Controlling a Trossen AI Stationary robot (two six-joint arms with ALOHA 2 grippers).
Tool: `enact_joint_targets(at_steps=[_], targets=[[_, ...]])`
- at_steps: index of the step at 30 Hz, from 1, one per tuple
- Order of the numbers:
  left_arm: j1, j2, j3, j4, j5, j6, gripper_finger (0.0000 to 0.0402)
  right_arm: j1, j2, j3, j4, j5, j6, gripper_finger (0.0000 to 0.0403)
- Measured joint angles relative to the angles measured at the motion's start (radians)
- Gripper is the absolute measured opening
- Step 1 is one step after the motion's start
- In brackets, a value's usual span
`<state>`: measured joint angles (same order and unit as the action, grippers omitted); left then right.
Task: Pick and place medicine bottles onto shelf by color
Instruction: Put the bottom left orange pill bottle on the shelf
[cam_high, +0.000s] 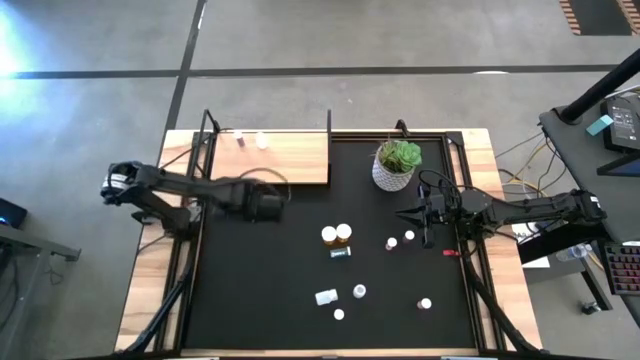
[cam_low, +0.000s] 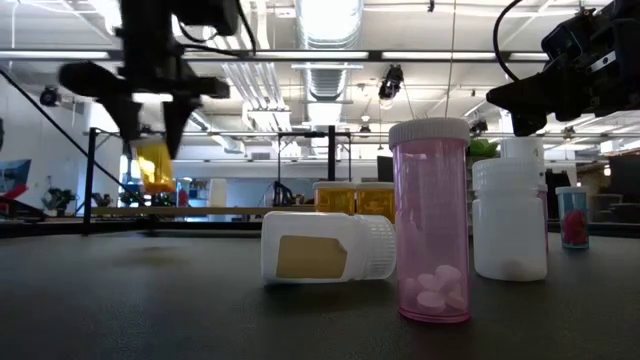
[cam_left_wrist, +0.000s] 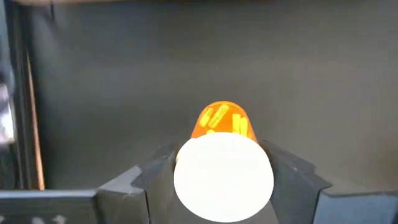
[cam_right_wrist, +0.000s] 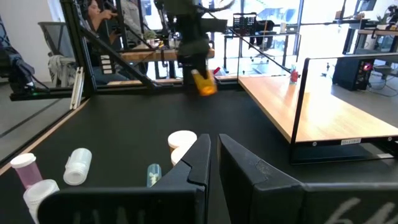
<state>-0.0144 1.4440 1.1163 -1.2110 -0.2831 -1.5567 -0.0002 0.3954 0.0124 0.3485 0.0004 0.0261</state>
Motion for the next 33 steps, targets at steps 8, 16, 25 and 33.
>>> enact_joint_targets(at_steps=[8,16,25,33], targets=[[0.217,0.076,0.097,0.002,-0.039,0.344,0.0188,0.000,0.000,0.000,0.000,0.000,0.000,0.0022],[0.409,0.159,0.247,0.052,-0.039,0.695,0.0188,0.000,0.000,0.000,0.000,0.000,0.000,0.0022],[0.546,0.312,0.411,0.058,-0.023,0.863,0.0188,0.000,0.000,0.000,0.000,0.000,0.000,0.0022],[0.627,0.425,0.544,0.060,0.017,0.955,0.0188,0.000,0.000,0.000,0.000,0.000,0.000,0.0022]])
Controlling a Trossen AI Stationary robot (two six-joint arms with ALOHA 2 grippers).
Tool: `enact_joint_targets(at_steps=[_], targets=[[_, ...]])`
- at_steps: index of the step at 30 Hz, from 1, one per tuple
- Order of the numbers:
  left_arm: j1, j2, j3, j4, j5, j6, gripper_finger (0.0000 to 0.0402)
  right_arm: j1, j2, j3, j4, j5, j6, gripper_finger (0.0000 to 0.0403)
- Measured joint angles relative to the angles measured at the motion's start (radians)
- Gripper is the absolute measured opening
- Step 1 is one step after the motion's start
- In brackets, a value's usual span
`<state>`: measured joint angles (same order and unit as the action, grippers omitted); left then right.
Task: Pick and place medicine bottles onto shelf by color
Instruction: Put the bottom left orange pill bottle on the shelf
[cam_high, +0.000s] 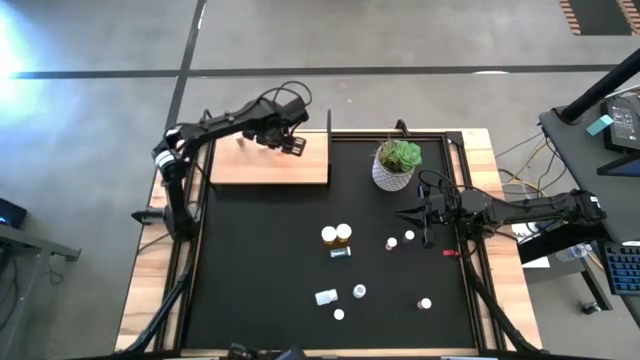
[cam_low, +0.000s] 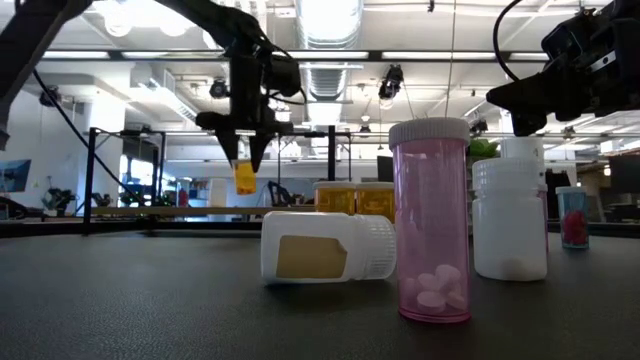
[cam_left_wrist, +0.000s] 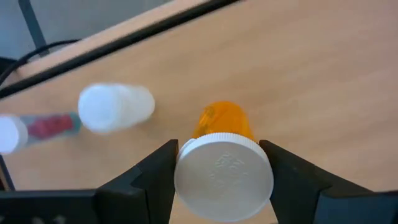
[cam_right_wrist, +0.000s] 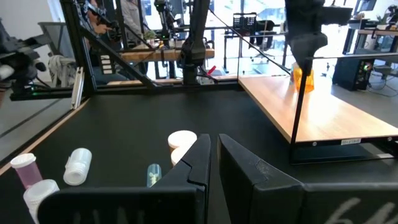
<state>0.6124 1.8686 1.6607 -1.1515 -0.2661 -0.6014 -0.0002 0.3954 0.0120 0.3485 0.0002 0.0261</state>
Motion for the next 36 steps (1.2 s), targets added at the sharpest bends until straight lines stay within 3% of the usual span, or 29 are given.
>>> enact_joint_targets(at_steps=[17,36], targets=[[0.090,0.077,0.046,0.030,0.030,0.069,0.0188,0.000,0.000,0.000,0.000,0.000,0.000,0.0022],[0.095,0.077,0.035,0.068,0.047,0.068,0.0191,0.000,0.000,0.000,0.000,0.000,0.000,0.0022]])
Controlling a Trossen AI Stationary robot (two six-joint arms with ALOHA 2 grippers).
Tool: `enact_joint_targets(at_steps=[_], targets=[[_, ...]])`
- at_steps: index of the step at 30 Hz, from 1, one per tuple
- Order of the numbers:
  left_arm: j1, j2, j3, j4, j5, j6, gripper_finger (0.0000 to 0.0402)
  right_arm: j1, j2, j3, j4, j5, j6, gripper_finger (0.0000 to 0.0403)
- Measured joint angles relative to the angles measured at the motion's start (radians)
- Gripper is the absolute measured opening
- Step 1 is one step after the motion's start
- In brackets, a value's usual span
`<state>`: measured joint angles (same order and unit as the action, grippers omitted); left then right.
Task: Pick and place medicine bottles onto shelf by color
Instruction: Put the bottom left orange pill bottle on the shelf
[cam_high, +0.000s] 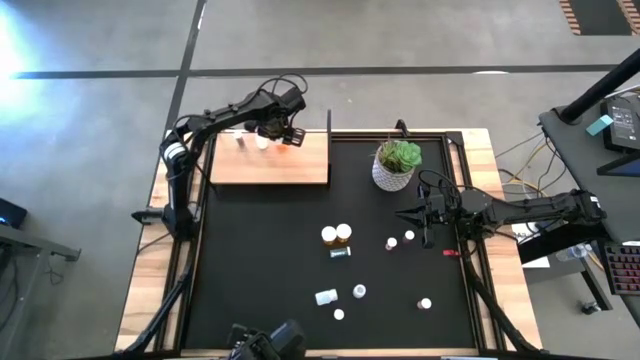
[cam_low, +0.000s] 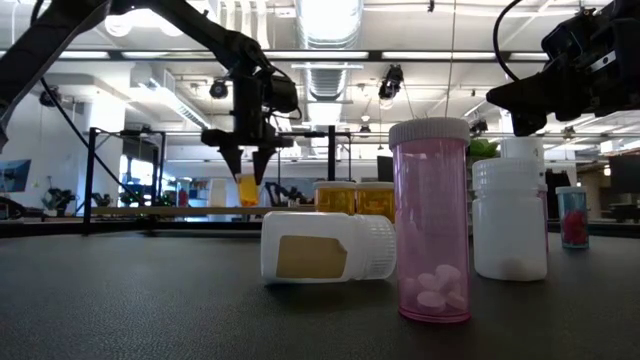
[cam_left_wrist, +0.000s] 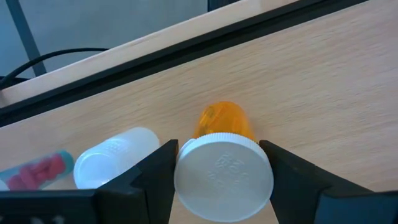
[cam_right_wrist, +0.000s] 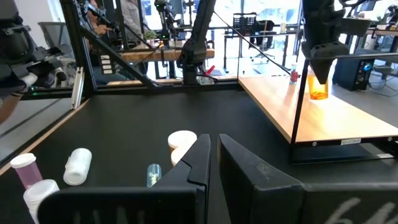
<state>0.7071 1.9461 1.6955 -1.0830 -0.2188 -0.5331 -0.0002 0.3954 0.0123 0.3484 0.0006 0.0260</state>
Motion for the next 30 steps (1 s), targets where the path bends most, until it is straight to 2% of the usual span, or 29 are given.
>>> enact_joint_targets(at_steps=[30], targets=[[0.000,-0.002,-0.018,0.029,-0.002,-0.010,0.0204,0.000,0.000,0.000,0.000,0.000,0.000,0.0022]])
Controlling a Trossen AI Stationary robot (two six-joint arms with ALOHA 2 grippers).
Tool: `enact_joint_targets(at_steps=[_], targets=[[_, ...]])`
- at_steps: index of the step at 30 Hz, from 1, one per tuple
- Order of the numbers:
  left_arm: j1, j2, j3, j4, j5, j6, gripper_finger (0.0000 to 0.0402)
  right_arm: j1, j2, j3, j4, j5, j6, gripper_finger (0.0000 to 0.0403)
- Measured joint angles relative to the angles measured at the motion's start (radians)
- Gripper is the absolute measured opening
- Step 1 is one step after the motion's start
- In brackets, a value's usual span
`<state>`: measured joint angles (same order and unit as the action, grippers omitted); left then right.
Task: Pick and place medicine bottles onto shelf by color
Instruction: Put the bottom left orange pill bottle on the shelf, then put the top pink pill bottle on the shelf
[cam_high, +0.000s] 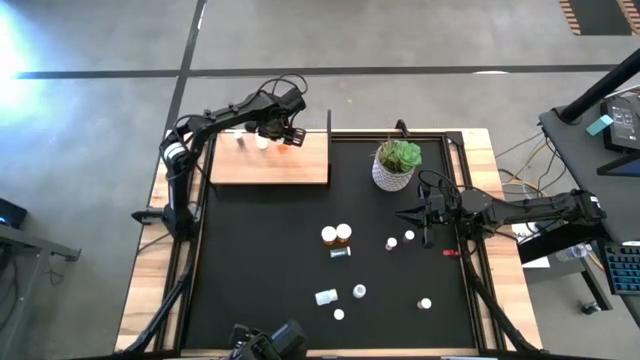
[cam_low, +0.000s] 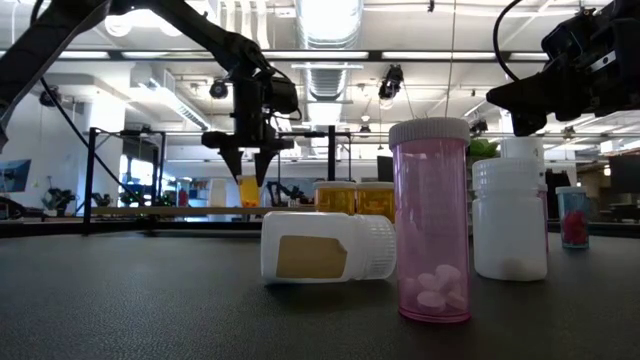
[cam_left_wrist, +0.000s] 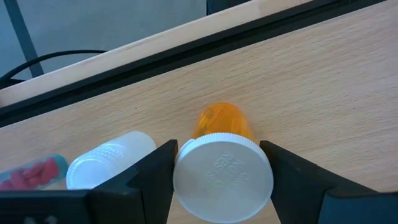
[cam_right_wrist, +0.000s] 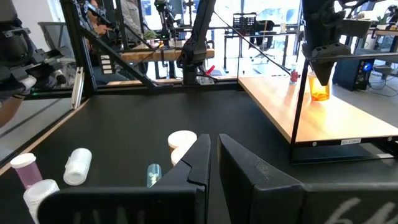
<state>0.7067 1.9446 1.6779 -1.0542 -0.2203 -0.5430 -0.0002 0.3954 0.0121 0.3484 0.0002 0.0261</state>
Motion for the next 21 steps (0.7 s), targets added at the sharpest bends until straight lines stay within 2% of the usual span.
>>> enact_joint_targets(at_steps=[4,14,21], targets=[[0.000,0.000,0.000,0.000,-0.001,-0.001,0.0219,0.000,0.000,0.000,0.000,0.000,0.000,0.0022],[-0.003,-0.004,0.002,0.000,-0.001,-0.002,0.0297,0.000,0.000,0.000,0.000,0.000,0.000,0.0022],[-0.017,-0.083,0.003,-0.007,0.002,-0.001,0.0307,0.000,0.000,0.000,0.000,0.000,0.000,0.0022]])
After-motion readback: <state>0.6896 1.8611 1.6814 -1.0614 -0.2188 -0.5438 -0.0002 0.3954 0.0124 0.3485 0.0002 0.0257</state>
